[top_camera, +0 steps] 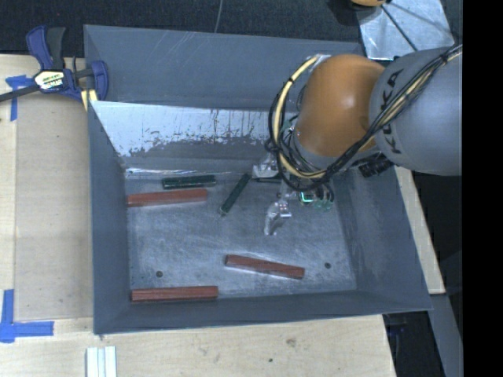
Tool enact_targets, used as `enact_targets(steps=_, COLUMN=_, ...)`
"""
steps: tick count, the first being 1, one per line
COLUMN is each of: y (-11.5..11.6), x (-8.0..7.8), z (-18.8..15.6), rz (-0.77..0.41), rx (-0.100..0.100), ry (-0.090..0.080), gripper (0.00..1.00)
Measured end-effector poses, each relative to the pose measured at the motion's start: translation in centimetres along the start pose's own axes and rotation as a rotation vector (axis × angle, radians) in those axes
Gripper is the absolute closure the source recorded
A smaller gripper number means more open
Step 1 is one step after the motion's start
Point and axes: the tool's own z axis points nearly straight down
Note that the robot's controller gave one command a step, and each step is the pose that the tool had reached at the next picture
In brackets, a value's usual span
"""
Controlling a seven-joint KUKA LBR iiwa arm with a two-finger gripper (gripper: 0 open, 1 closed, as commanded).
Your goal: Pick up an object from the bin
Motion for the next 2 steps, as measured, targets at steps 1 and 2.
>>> enact_targets(steps=1, y=0.0, x=-0.2, z=-0.4, rz=0.001, rx=0.0, ry=-0.008, gripper=0.0)
enact_targets(steps=2, y=0.0, x=5.5, z=5.4, rz=-0.017, rx=0.0, ry=-0.012, gripper=0.0)
